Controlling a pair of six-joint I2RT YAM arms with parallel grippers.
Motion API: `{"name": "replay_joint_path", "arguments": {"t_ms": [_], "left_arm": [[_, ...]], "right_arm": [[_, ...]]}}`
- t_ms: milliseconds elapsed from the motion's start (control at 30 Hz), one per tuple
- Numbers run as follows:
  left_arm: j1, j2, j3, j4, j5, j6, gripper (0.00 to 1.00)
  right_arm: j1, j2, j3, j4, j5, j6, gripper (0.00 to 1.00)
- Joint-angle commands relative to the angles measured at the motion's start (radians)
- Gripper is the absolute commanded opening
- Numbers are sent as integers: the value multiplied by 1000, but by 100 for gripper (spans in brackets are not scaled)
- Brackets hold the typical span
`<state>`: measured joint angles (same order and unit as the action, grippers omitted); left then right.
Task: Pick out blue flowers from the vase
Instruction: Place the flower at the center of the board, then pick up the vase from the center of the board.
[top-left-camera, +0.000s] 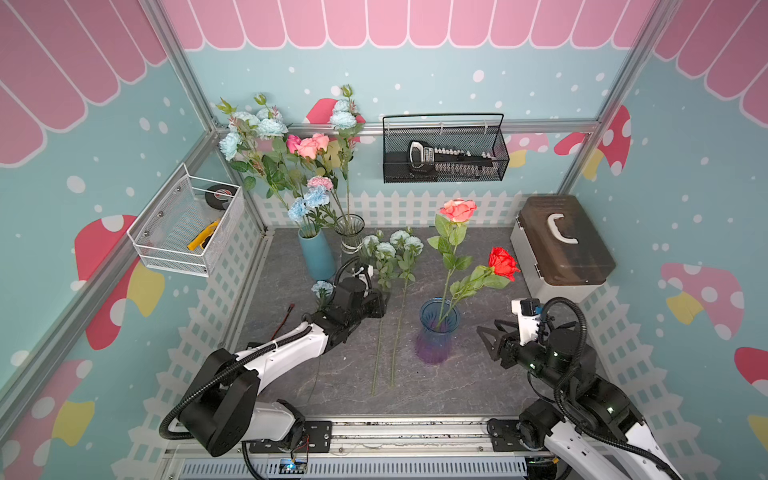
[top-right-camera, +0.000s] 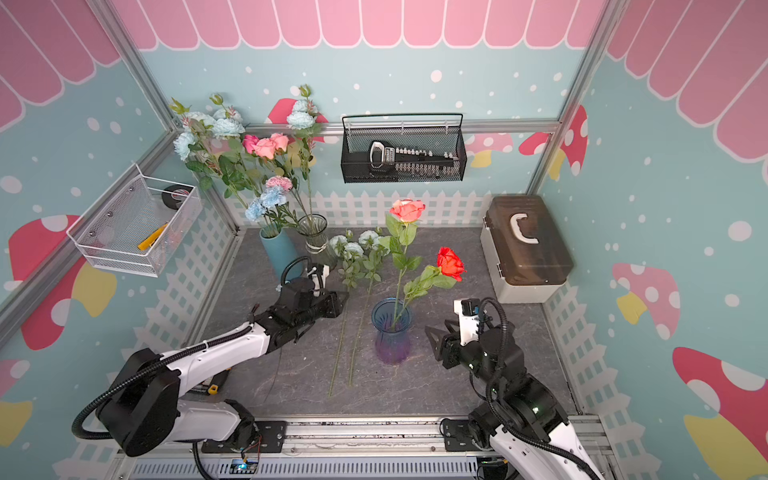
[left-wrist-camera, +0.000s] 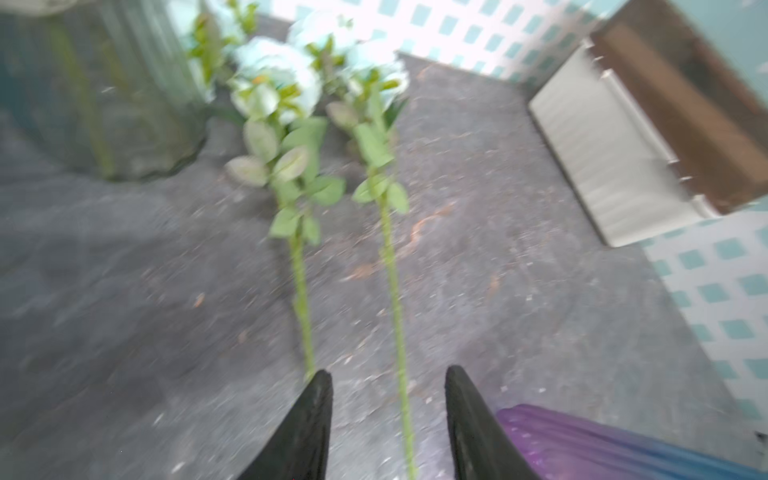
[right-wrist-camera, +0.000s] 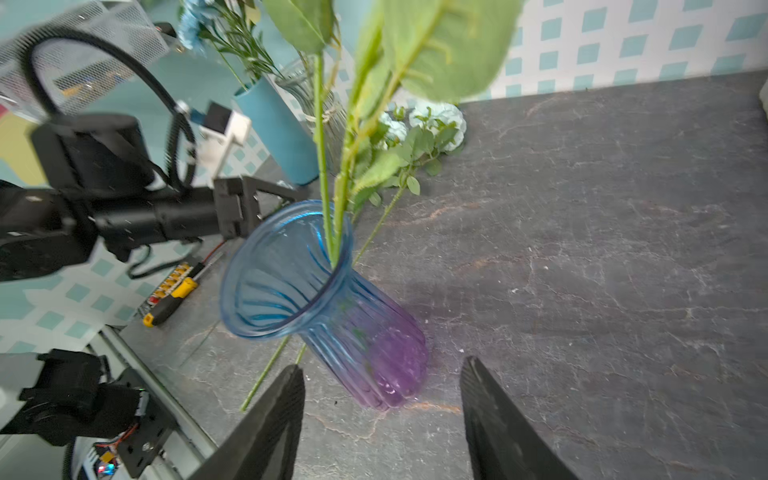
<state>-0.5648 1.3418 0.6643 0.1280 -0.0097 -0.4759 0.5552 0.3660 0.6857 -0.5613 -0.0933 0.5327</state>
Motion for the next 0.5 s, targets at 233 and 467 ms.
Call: {"name": "replay_joint_path", "arguments": {"t_ms": [233,467], "left_arm": [[-7,-86,-136,287,-164,-52,62],[-6,-93,-137,295,-164,-40,63]], "right_arm": [[4,210,260,2,-301,-70,61],[36,324,385,-38,-337,-149,62]]}}
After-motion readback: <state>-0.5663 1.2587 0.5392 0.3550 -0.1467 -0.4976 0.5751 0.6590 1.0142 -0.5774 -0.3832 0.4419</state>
